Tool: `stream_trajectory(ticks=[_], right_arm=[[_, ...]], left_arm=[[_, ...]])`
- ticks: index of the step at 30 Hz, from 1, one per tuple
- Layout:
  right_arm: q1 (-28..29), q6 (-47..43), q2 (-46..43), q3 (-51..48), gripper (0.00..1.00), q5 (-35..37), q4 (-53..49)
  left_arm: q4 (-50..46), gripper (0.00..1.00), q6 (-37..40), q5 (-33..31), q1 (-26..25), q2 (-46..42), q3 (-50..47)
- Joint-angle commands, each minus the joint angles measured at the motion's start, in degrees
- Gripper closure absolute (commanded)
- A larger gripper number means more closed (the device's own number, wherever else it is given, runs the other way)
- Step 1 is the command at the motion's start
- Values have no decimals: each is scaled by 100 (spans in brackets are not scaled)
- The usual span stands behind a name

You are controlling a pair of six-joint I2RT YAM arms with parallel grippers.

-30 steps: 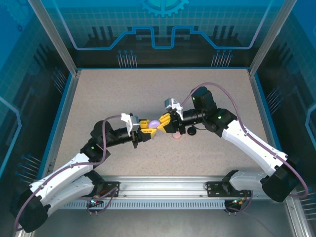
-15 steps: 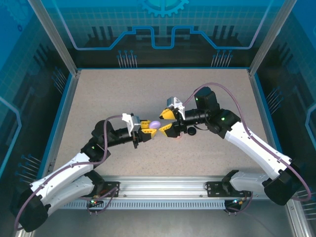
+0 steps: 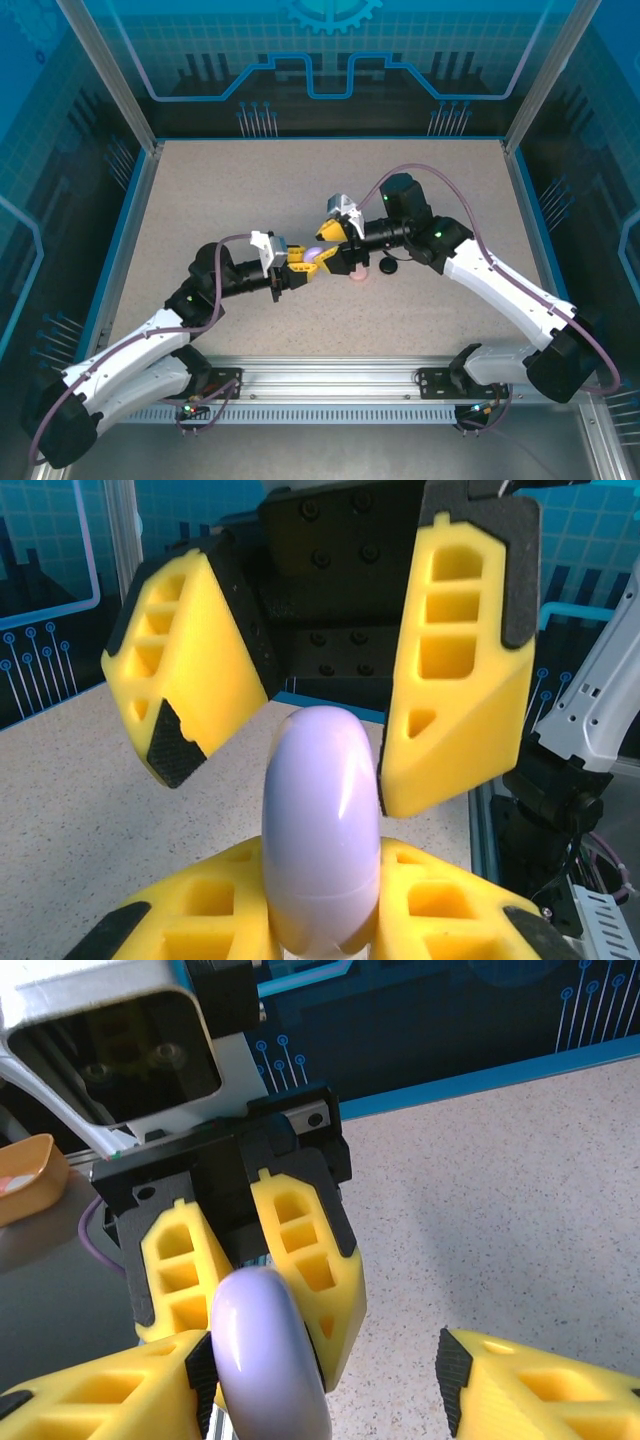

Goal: Insert the wireless bluetooth earbuds into the charging case

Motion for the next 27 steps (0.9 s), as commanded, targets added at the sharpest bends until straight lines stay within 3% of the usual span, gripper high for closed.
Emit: stream_trajectory(ticks=[1, 22, 27], right_arm=[[54, 97, 47, 224, 39, 132, 125], [-103, 382, 260, 550, 39, 590, -46], [-224, 830, -9, 543, 37, 605, 150]], left_arm=[[-34, 86, 175, -5, -64, 13, 135], [-49, 86, 238, -56, -116, 19, 135], [-82, 86, 296, -162, -120, 4, 93]])
